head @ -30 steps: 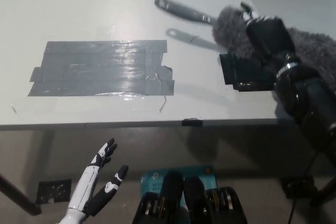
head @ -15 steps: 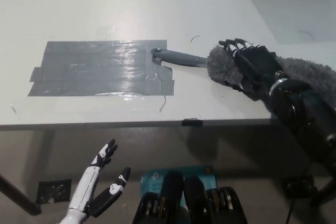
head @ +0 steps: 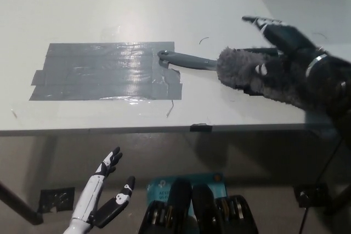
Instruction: A person hands a grey duster to the robot and the robot grabs it with its right hand and places it on the black marked spot infron tof it on the desk
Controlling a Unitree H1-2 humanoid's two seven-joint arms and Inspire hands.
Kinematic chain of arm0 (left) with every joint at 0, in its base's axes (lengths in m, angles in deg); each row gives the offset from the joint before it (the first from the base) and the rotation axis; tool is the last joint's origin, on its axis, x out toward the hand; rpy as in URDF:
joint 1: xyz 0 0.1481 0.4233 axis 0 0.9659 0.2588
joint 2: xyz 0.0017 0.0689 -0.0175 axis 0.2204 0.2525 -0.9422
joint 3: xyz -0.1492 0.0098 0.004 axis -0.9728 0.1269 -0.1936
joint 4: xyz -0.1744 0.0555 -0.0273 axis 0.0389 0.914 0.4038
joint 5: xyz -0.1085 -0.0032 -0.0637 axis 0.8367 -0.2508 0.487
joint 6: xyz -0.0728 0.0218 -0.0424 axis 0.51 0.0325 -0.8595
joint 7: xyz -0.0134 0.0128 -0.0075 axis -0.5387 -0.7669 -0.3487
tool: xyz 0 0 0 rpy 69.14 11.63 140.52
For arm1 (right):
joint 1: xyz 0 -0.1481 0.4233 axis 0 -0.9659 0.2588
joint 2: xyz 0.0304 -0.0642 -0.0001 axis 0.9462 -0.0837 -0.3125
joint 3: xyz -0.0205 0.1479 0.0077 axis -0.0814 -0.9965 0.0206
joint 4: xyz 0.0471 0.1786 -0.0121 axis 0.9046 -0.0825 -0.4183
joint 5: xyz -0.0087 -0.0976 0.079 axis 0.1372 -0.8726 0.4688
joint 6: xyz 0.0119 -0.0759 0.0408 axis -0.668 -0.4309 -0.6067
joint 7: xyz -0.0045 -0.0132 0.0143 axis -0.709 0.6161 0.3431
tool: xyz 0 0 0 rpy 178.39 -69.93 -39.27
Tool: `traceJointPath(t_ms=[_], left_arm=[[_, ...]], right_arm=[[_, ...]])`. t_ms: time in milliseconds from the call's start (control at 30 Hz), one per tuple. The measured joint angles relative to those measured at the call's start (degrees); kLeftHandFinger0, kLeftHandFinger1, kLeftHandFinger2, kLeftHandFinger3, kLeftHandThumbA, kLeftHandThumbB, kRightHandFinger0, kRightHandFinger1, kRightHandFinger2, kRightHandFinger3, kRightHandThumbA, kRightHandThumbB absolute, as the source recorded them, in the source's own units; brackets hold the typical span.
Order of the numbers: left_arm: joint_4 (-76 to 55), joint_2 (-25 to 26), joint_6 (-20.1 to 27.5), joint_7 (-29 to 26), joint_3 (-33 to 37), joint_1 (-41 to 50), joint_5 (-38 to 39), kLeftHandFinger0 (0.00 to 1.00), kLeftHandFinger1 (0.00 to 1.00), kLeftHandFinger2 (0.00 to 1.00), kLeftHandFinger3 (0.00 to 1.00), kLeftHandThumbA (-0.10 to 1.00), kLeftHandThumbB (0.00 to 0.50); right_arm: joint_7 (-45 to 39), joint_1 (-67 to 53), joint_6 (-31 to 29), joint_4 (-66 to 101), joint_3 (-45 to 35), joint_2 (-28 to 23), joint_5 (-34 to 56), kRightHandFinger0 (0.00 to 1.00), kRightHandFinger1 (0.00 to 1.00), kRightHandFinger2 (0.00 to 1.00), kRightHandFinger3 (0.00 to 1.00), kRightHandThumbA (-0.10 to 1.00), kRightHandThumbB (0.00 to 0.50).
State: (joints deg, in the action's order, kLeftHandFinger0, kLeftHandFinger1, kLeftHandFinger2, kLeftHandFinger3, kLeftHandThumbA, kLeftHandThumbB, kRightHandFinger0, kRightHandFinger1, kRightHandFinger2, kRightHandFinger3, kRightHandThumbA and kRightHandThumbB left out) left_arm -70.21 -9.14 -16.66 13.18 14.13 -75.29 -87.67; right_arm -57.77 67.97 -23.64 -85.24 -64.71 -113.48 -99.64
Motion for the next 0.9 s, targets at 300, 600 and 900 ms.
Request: traceJointPath(t_ms=[300, 600, 900], left_arm=[[0.17, 0.00, -0.11, -0.01, 0.00, 0.00, -0.01, 1.00, 1.00, 1.00, 1.00, 0.61, 0.177], [0.33, -0.01, -0.22, -0.01, 0.00, 0.11, -0.01, 1.00, 1.00, 1.00, 1.00, 0.65, 0.176], [0.32, -0.10, -0.15, -0.01, 0.13, 1.78, 0.03, 1.00, 1.00, 1.00, 1.00, 0.80, 0.178]], right_arm=[[-2.66, -0.33, 4.96, 14.11, -11.81, -0.15, 9.52, 1.00, 1.00, 1.00, 1.00, 1.00, 0.457], [-2.79, -13.07, 7.16, 32.34, -14.94, 0.36, 13.90, 1.00, 1.00, 1.00, 1.00, 1.00, 0.363], [-1.65, -42.38, 6.24, 50.69, -14.89, 7.46, 16.54, 1.00, 1.00, 1.00, 1.00, 1.00, 0.265]])
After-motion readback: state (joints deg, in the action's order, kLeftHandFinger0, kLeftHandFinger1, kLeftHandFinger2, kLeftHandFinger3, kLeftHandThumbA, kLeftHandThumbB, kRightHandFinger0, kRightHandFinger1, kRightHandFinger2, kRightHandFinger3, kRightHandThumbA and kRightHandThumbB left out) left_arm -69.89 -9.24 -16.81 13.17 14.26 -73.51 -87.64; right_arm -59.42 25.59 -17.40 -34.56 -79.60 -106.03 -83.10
